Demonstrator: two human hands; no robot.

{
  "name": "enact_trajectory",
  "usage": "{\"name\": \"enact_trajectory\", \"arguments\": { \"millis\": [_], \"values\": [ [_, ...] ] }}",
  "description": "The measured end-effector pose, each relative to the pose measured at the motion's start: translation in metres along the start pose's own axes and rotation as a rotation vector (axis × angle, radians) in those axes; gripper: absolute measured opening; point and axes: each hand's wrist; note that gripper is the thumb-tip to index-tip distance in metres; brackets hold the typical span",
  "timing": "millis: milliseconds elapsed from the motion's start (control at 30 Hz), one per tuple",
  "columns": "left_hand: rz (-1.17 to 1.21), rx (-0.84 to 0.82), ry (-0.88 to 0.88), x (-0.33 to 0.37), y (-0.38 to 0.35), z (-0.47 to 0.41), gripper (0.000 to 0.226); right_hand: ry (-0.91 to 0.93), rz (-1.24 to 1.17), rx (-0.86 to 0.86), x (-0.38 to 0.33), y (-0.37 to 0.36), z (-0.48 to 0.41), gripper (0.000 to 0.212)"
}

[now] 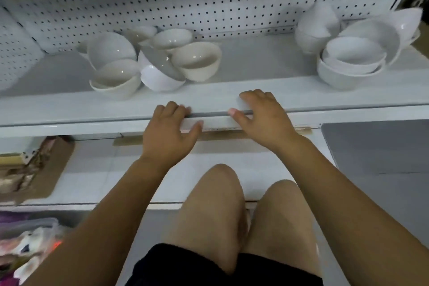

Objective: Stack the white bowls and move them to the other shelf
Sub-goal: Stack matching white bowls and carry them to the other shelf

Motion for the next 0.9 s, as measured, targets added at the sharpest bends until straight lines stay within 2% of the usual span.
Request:
{"name": "enact_trajectory", "arguments": {
  "millis": [133,233,333,467,533,667,900],
  "values": [
    [0.097,-0.038,0.029,-0.004,0.006,-0.004,0.046,-0.069,0.008,-0.03,-0.008,-0.001,-0.004,0.059],
    [0.255,-0.098,0.045,-0.013,0.012,-0.001,0.043,-0.099,0.013,-0.058,-0.017,0.001,-0.008,0.063],
    [0.451,-0.067,0.171,-0.024,0.025,-0.001,0.043,-0.129,-0.033,-0.035,-0.034,0.003,-0.013,0.065],
    [0.468,0.176,0.274,-0.046,0.043,-0.014,0.043,-0.114,-0.149,0.022,-0.058,0.009,-0.029,0.067],
    [0.438,0.236,0.362,-0.06,0.049,-0.022,0.049,-0.098,-0.172,0.059,-0.066,0.009,-0.039,0.062],
    [0.412,0.225,0.523,-0.082,0.055,-0.035,0.066,-0.068,-0.161,0.057,-0.075,0.007,-0.063,0.059],
    [0.462,0.148,0.504,-0.104,0.054,-0.055,0.075,-0.129,-0.179,0.056,-0.069,-0.005,-0.094,0.066]
  ]
}}
Point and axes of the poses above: each hand's wrist, its own z-axis away from the middle knuckle, its own y-axis out of the back of the hand, x = y × z, and after that the axes turned 12 degrees about y, right-handed
